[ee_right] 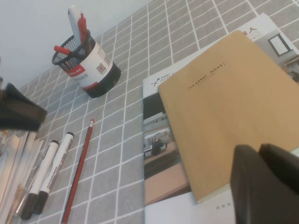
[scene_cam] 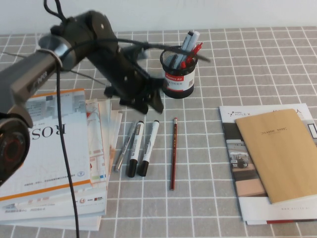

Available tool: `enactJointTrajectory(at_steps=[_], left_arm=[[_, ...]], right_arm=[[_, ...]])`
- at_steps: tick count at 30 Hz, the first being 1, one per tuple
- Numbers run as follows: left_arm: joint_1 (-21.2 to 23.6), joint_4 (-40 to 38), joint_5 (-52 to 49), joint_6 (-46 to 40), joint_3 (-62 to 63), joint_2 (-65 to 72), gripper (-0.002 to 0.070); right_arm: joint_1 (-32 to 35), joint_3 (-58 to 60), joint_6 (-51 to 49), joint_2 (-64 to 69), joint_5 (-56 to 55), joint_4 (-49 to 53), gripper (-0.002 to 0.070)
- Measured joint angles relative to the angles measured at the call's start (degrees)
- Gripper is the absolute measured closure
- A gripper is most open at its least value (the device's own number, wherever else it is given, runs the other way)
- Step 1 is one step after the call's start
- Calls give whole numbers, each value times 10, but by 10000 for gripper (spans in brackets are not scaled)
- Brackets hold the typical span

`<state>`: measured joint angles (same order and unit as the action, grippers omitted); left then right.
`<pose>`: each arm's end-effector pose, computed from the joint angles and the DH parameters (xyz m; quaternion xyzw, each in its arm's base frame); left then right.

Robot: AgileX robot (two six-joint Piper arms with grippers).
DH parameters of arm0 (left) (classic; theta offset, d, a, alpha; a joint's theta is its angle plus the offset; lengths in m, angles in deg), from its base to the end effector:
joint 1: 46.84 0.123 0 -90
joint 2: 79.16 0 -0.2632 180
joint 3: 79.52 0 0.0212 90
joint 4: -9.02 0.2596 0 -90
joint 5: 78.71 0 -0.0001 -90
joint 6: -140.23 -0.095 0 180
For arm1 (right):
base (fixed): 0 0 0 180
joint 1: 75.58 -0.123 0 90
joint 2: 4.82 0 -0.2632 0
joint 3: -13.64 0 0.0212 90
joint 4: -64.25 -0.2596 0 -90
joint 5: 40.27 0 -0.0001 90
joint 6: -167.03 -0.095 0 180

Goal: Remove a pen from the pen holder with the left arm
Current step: 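Take a marker out of the pen holder and lay it on the table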

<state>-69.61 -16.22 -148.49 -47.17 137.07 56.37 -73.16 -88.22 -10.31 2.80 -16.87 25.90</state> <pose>0.4162 -0.2160 0.2032 0.1996 0.9520 -0.2224 0.0668 0.0865 0.0198 0.1751 0.1684 0.7701 0.2565 0.5593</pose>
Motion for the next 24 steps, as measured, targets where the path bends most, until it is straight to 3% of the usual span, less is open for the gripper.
enactJointTrajectory(at_steps=[2,7,9,17,24], left_arm=[[0,1,-1,0,26,-9,405],[0,1,-4,-17,72,-78,611],[0,9,-8,-27,76,-114,645],[-44,170,-16,-22,41,-266,673],[-129,262,-15,30,-134,-399,675]], right_arm=[[0,0,0,0,0,0,689],[0,0,0,0,0,0,689],[0,0,0,0,0,0,689],[0,0,0,0,0,0,689],[0,0,0,0,0,0,689]])
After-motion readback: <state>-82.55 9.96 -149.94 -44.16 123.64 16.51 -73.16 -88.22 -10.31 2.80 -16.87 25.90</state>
